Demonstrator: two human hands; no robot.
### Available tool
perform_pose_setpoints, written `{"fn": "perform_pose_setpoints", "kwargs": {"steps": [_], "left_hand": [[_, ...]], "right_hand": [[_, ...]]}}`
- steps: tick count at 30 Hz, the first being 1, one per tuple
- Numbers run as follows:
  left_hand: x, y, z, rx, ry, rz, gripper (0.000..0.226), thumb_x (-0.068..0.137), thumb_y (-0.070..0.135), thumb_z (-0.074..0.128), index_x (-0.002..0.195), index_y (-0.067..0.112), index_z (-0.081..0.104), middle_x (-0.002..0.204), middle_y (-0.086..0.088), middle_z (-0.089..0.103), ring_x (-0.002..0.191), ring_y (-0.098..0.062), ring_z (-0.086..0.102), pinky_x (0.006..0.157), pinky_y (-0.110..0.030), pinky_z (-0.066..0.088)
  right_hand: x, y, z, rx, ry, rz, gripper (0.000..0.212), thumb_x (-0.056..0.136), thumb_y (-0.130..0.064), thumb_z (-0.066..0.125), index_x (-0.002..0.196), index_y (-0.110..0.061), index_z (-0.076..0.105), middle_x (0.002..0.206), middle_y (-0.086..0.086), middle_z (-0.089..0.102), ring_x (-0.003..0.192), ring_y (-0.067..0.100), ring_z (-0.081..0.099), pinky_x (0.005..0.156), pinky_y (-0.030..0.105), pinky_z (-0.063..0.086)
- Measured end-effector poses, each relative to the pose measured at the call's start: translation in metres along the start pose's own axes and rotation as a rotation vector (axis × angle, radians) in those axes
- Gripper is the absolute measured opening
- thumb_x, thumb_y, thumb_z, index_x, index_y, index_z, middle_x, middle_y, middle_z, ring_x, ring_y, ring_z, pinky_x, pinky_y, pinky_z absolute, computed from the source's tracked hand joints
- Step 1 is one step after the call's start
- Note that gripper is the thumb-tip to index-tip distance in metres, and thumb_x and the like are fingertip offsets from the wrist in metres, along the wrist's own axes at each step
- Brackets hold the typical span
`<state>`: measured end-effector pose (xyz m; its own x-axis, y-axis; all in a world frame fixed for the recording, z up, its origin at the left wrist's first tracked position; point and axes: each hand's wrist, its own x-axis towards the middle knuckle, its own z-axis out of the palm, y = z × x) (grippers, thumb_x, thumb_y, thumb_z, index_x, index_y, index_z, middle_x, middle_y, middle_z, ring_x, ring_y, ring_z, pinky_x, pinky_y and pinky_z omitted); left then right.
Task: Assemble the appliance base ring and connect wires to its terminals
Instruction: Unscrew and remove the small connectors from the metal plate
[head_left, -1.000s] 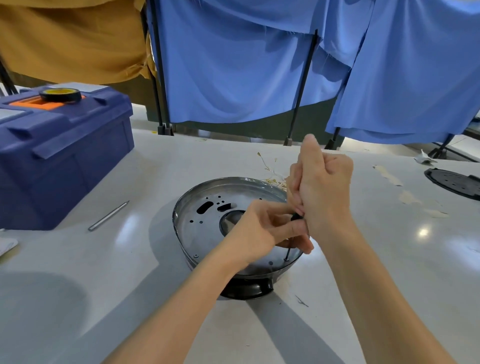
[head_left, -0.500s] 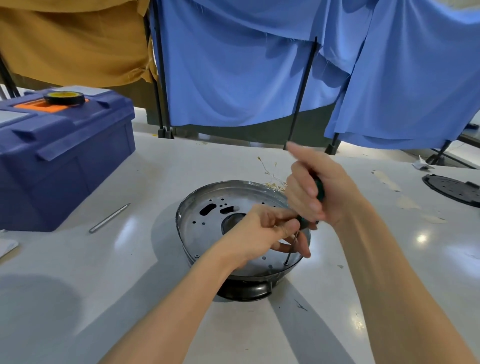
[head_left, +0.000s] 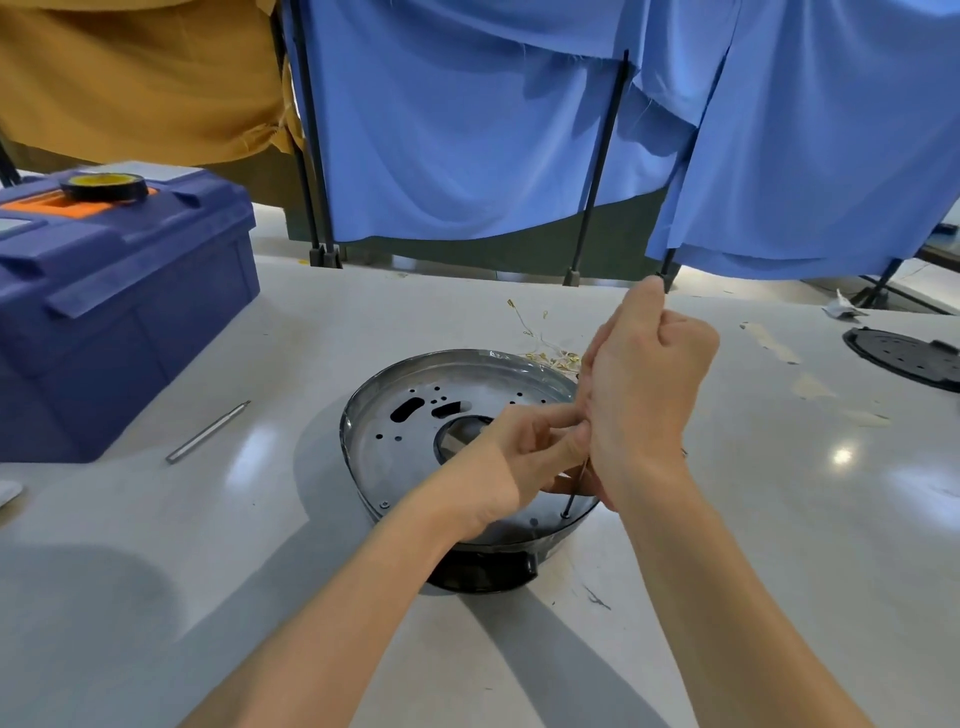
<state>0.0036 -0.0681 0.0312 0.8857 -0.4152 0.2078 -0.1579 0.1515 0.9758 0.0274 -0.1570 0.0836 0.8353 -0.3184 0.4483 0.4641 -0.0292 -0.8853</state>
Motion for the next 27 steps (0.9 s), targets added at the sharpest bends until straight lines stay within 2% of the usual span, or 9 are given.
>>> {"fn": "perform_pose_setpoints", "kwargs": {"steps": [2,4,8,10,15,19,22,24,27], "left_hand": [[-0.001,0.002,-0.002,0.004,-0.011,-0.001,0.027,0.102,0.020,0.042,0.094,0.023,0.067,0.082,-0.010,0.070,0.081,-0.021,0.072,0.078,-0.024,0.055],[-0.002,0.003,-0.005,0.007,-0.033,-0.007,0.027,0.103,0.025,0.039,0.094,0.017,0.062,0.080,-0.019,0.066,0.085,-0.032,0.071,0.083,-0.031,0.056],[0.000,0.002,-0.004,0.023,-0.075,-0.030,0.027,0.104,0.025,0.037,0.099,0.011,0.059,0.075,-0.011,0.067,0.084,-0.033,0.070,0.083,-0.030,0.055],[0.001,0.001,-0.005,0.024,-0.054,-0.025,0.024,0.103,0.024,0.040,0.103,0.012,0.061,0.077,-0.008,0.071,0.087,-0.029,0.071,0.088,-0.033,0.055],[0.001,-0.004,-0.005,0.004,-0.026,0.018,0.026,0.097,0.023,0.054,0.118,0.010,0.060,0.089,-0.014,0.074,0.090,-0.028,0.072,0.084,-0.029,0.055],[0.002,-0.007,-0.001,0.005,-0.043,0.036,0.018,0.098,0.019,0.052,0.108,0.016,0.066,0.085,-0.010,0.074,0.083,-0.026,0.072,0.083,-0.030,0.056],[-0.002,-0.004,-0.002,0.047,-0.014,0.023,0.039,0.099,0.006,0.047,0.088,0.032,0.073,0.075,0.009,0.072,0.074,-0.005,0.070,0.072,-0.016,0.053],[-0.005,-0.002,-0.003,0.055,-0.007,0.012,0.035,0.101,0.007,0.044,0.090,0.028,0.070,0.075,0.005,0.072,0.077,-0.011,0.071,0.075,-0.019,0.054],[-0.005,0.000,-0.005,0.055,-0.046,0.001,0.023,0.104,0.017,0.039,0.100,0.016,0.062,0.078,-0.013,0.069,0.086,-0.032,0.071,0.089,-0.037,0.055]], "right_hand": [[0.009,0.000,-0.006,0.066,-0.200,0.099,0.065,0.098,-0.030,0.045,0.035,-0.014,0.043,0.033,0.003,0.038,0.028,0.016,0.032,0.037,0.020,0.030],[0.029,-0.005,-0.017,0.163,-0.593,0.249,0.059,0.093,-0.040,0.054,0.042,-0.011,0.049,0.038,0.008,0.043,0.032,0.021,0.036,0.040,0.023,0.036],[0.050,-0.007,-0.027,0.367,-1.037,0.390,0.063,0.095,-0.038,0.049,0.040,-0.009,0.043,0.031,0.006,0.039,0.024,0.018,0.033,0.033,0.017,0.031],[0.046,-0.001,-0.022,0.423,-1.004,0.376,0.066,0.099,-0.030,0.046,0.037,-0.011,0.037,0.027,0.001,0.029,0.021,0.014,0.020,0.032,0.013,0.018],[0.028,-0.003,-0.021,0.324,-0.584,0.231,0.062,0.101,-0.023,0.045,0.043,-0.005,0.034,0.031,0.005,0.025,0.026,0.015,0.015,0.036,0.016,0.016],[0.008,-0.004,-0.012,0.132,-0.191,0.019,0.066,0.101,-0.021,0.040,0.037,-0.008,0.033,0.030,0.002,0.029,0.026,0.016,0.023,0.037,0.017,0.022],[-0.007,0.000,0.001,-0.057,-0.030,-0.151,0.070,0.103,-0.025,0.037,0.036,-0.002,0.042,0.030,0.000,0.037,0.027,0.012,0.036,0.036,0.020,0.032],[-0.001,-0.001,-0.002,0.034,-0.157,-0.022,0.068,0.100,-0.031,0.044,0.037,-0.006,0.046,0.031,-0.002,0.040,0.028,0.013,0.036,0.035,0.019,0.032],[0.031,-0.012,-0.024,0.199,-0.645,0.279,0.060,0.090,-0.046,0.056,0.046,-0.006,0.055,0.042,0.011,0.049,0.036,0.023,0.042,0.042,0.023,0.041]]}}
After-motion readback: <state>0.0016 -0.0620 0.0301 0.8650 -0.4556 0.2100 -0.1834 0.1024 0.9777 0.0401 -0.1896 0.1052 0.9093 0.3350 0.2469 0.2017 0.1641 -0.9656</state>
